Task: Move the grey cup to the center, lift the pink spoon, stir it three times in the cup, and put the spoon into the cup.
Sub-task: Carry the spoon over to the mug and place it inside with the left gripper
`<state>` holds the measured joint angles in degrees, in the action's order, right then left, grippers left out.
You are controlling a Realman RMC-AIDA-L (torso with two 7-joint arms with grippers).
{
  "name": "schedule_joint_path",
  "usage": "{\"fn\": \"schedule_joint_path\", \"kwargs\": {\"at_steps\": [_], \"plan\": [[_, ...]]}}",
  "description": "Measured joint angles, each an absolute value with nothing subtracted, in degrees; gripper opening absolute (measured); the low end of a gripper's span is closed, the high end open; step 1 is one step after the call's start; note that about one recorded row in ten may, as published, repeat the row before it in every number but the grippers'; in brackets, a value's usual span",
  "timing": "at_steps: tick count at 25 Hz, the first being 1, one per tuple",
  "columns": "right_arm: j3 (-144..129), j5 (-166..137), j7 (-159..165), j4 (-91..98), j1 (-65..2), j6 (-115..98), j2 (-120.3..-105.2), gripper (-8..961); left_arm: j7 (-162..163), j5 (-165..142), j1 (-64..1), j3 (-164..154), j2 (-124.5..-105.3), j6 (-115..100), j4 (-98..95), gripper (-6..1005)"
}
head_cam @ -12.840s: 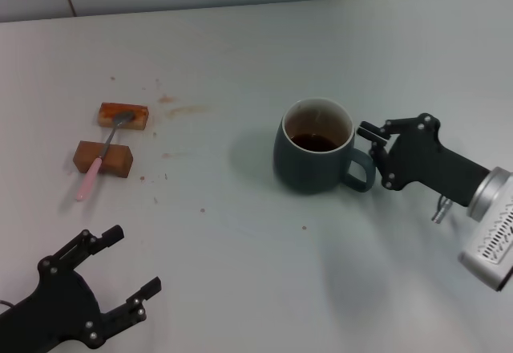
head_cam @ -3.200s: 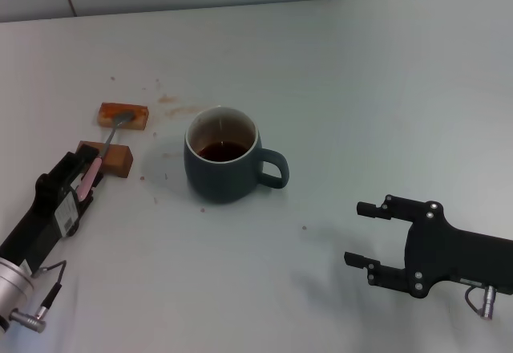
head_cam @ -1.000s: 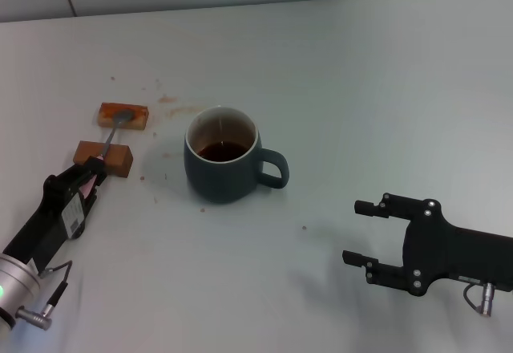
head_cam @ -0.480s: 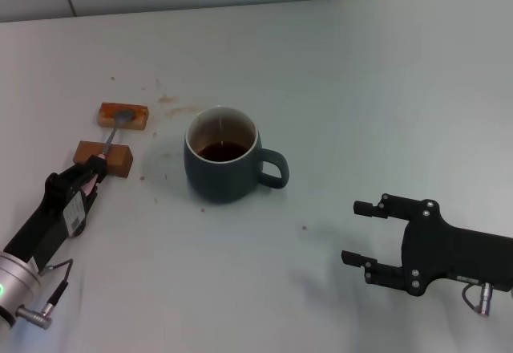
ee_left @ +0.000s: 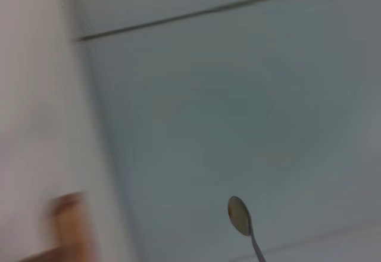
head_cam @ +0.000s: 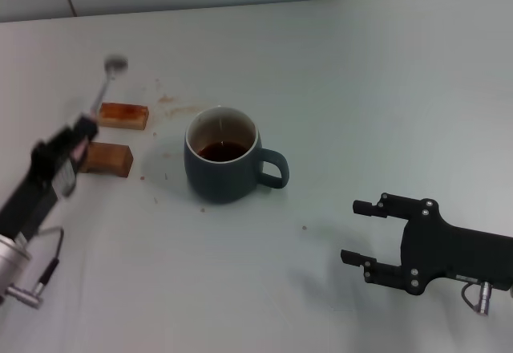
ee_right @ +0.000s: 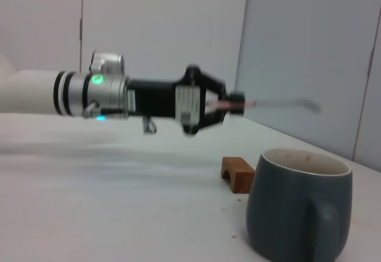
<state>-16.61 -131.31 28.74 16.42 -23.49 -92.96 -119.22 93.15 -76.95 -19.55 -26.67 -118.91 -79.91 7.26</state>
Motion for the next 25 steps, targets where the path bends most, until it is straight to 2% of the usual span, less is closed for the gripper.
{"fn": "schedule_joint_path", "kwargs": {"at_steps": [2, 5, 7, 9, 10, 18, 25], "plan": [[-16.61, -131.31, 28.74, 16.29, -23.56, -92.95, -119.25, 667, 86.8, -77.16, -21.36, -26.9, -118.84, -89.35, 4.37, 130], [-16.61, -131.31, 28.74, 16.25, -23.61, -92.92, -119.26, 667, 84.86, -77.68, -22.45, -27.65, -118.8, -92.42, 2.39, 131], [-16.61, -131.32, 28.74, 16.24, -23.65, -92.83, -119.26, 667, 82.73, -79.69, -26.57, -33.12, -118.56, -98.86, -7.68, 131], [-16.61, -131.37, 28.74, 16.25, -23.65, -92.78, -119.27, 668, 82.76, -79.88, -26.96, -34.22, -118.55, -99.11, -9.49, 132], [-16.61, -131.41, 28.74, 16.25, -23.65, -92.69, -119.27, 668, 83.12, -80.24, -28.06, -38.13, -118.46, -99.78, -16.22, 132], [-16.61, -131.66, 28.69, 15.75, -23.64, -92.21, -119.27, 668, 85.8, -87.84, -28.67, -47.55, -117.97, -99.57, -51.53, 134], [-16.61, -131.66, 28.7, 15.73, -23.68, -91.68, -119.18, 668, 89.95, -101.96, -29.67, -47.85, -117.95, -100.54, -73.79, 135]]}}
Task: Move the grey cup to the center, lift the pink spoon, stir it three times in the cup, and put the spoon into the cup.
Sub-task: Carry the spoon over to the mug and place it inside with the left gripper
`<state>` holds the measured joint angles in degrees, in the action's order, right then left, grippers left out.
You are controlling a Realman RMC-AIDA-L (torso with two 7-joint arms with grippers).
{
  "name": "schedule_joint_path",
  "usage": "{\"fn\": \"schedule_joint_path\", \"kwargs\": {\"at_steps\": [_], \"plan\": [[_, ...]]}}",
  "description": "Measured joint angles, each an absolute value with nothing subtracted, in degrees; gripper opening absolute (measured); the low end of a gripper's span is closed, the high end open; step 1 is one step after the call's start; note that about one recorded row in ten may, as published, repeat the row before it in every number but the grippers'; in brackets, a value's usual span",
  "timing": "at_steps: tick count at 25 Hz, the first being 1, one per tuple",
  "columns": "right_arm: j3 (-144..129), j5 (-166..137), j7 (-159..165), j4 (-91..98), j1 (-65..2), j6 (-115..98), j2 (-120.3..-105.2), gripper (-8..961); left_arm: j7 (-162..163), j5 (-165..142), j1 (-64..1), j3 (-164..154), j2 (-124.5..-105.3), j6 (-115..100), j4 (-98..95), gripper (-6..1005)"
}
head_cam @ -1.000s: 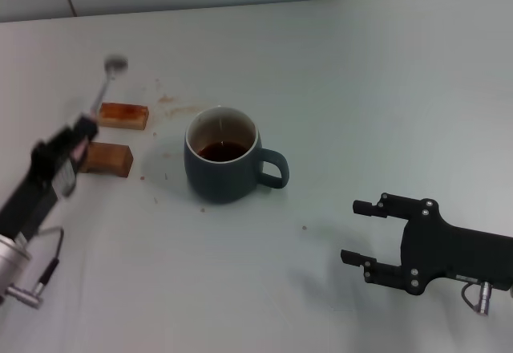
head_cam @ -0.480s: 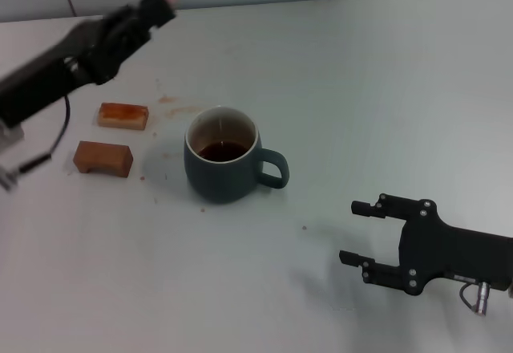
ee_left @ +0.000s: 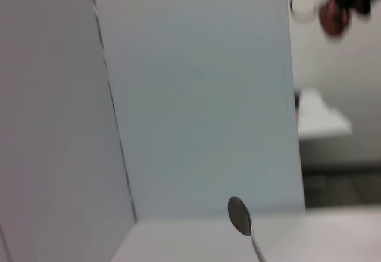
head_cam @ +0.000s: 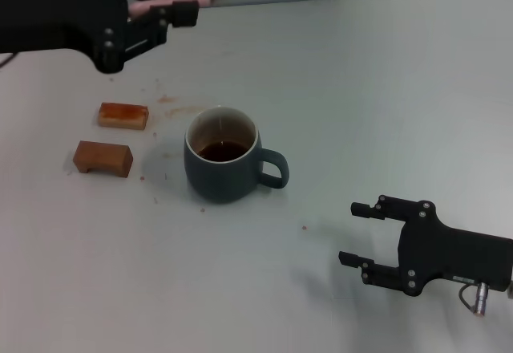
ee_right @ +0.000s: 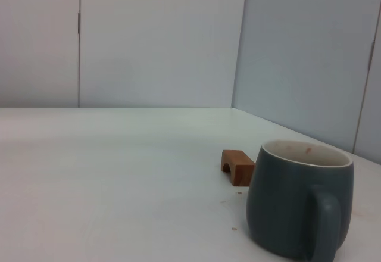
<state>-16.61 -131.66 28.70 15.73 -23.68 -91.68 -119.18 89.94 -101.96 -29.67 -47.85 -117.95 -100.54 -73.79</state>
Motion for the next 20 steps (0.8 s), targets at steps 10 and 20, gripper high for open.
{"fn": "schedule_joint_path", "kwargs": {"at_steps": [10, 20], "plan": [[-16.61, -131.66, 28.7, 16.02, -23.56, -91.7, -119.1, 668, 93.56, -118.48, -30.12, -55.34, -118.17, -102.32, -93.14, 137], [-16.56, -131.42, 28.7, 16.09, -23.2, -91.65, -119.09, 668, 94.53, -127.73, -28.61, -65.61, -118.49, -102.32, -101.15, 139]]}}
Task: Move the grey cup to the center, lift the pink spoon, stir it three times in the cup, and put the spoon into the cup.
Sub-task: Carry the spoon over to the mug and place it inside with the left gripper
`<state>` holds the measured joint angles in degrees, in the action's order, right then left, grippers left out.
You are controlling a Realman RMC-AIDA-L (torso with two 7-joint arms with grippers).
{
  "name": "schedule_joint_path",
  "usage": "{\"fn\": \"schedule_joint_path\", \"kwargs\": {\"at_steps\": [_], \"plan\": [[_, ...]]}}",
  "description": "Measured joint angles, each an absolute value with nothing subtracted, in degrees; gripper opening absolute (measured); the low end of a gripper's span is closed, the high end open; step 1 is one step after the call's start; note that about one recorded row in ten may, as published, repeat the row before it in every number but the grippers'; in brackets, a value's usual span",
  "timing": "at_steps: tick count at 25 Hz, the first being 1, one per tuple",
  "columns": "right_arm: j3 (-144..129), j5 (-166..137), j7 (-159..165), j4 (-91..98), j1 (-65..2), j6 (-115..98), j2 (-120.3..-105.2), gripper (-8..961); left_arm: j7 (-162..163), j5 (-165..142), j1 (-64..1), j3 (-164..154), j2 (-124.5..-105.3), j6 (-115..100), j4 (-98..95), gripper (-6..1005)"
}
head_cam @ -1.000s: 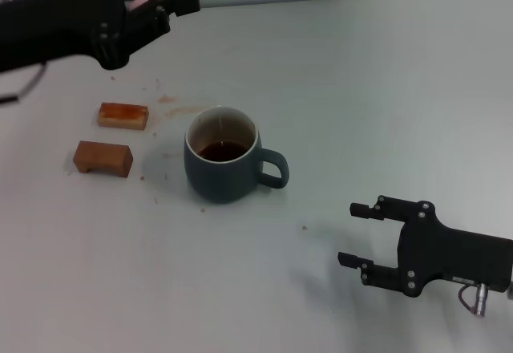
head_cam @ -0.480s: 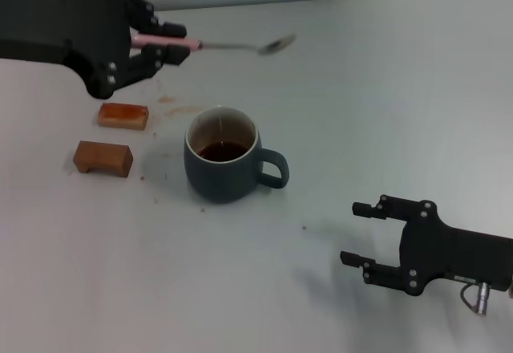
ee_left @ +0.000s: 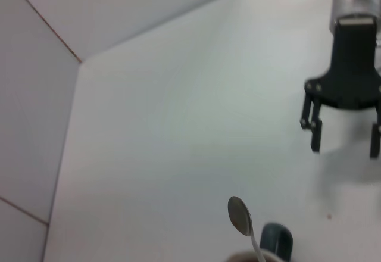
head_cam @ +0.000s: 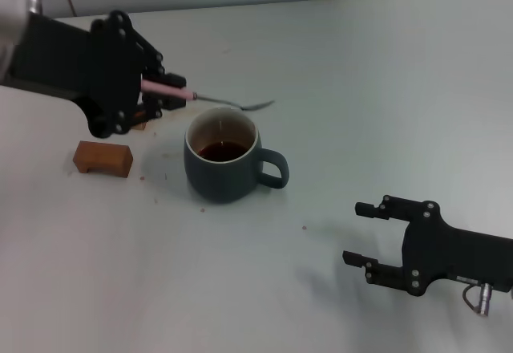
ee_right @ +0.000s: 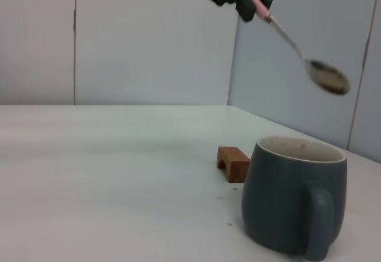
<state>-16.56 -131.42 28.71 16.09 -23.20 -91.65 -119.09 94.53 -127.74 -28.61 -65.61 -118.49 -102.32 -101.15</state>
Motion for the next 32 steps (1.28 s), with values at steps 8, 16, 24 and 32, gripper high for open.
{"fn": "schedule_joint_path", "kwargs": {"at_steps": [8, 16, 24, 32], "plan": [[-16.62, -131.38, 28.74, 16.09, -22.92, -91.65, -119.09, 668, 96.64, -136.73, -28.69, -73.58, -118.69, -98.79, -102.59, 141], [-16.61, -131.38, 28.74, 16.03, -23.15, -91.67, -119.09, 668, 98.15, -143.16, -28.77, -79.32, -118.76, -96.4, -103.02, 142], [-16.61, -131.38, 28.74, 15.9, -23.27, -91.65, -119.09, 667, 98.18, -144.37, -28.57, -81.74, -118.79, -95.09, -102.89, 144], [-16.61, -131.51, 28.74, 15.95, -23.13, -91.6, -119.09, 667, 100.18, -150.85, -28.94, -87.91, -118.97, -91.43, -100.16, 146]]}}
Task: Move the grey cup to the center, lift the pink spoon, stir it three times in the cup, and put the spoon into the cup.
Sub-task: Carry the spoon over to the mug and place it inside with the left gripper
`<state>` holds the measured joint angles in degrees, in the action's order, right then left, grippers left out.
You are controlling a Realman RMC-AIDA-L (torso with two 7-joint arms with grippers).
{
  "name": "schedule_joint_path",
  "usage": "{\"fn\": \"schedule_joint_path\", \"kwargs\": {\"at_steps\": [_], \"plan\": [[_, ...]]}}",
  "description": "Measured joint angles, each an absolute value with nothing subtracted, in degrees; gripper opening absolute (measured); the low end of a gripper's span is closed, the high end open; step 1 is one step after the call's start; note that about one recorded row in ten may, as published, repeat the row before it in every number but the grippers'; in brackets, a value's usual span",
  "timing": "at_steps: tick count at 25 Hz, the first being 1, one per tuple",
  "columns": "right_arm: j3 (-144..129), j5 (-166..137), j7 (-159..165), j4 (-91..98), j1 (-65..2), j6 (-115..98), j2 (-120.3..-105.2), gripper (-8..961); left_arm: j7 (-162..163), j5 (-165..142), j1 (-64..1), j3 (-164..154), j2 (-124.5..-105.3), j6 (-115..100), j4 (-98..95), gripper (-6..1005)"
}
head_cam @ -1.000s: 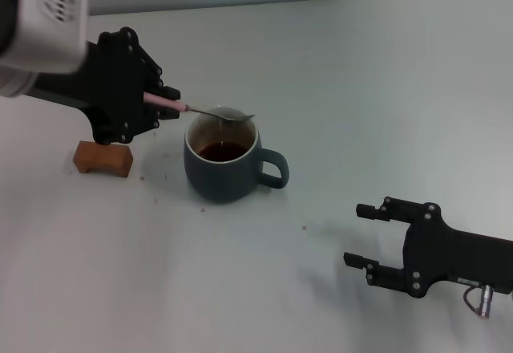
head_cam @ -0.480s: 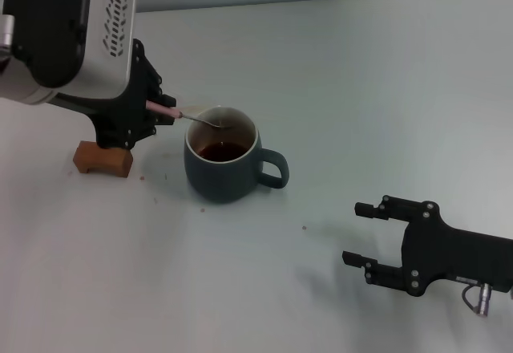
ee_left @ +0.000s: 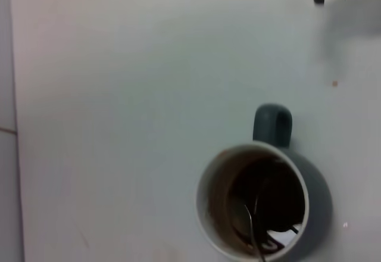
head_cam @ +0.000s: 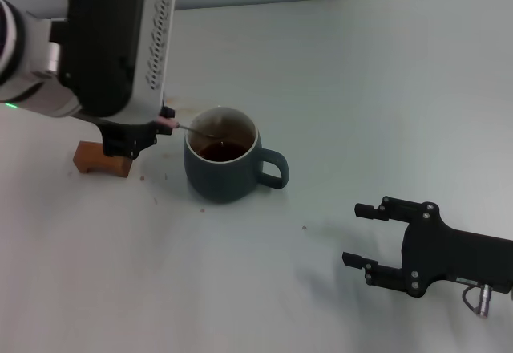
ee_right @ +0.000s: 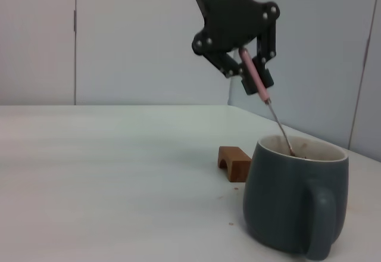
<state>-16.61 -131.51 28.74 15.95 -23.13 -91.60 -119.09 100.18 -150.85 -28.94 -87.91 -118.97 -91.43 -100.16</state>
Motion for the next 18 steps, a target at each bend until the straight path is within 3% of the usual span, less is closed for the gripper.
{"fn": "schedule_joint_path", "kwargs": {"at_steps": [18], "plan": [[-16.61, -131.66, 28.74, 15.96, -22.94, -91.57, -119.09, 667, 101.23, -150.29, -29.04, -89.68, -119.0, -93.35, -100.36, 149]]}}
